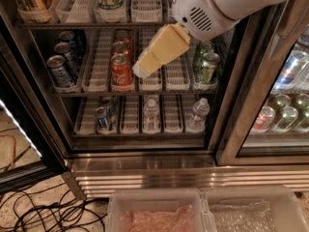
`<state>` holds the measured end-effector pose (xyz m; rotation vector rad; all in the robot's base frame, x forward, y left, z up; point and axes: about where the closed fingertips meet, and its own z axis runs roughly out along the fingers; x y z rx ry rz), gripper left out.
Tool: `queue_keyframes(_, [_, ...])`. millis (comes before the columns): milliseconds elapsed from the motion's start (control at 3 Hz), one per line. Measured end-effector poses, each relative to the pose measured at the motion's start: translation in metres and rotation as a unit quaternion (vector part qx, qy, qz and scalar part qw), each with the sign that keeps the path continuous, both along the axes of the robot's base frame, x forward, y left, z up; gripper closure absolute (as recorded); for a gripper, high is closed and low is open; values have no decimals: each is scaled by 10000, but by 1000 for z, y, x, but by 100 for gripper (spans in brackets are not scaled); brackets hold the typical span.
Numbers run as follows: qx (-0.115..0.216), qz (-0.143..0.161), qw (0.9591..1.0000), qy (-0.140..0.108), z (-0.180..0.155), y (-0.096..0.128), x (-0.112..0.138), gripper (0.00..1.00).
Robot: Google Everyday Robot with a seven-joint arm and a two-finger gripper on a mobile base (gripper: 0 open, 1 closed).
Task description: Pick 7up can from top shelf of fridge
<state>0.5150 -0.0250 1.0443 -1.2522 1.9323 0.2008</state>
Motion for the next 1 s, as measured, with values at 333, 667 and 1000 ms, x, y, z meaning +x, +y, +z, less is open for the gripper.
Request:
queue_keyframes(333, [304, -252, 9992, -85, 5, 20, 6, 0])
queue_keyframes(667, [675, -645, 9949, -374, 17, 50, 41, 0])
queue_keyframes(1000, [936, -1006, 9902, -267, 12, 69, 71, 0])
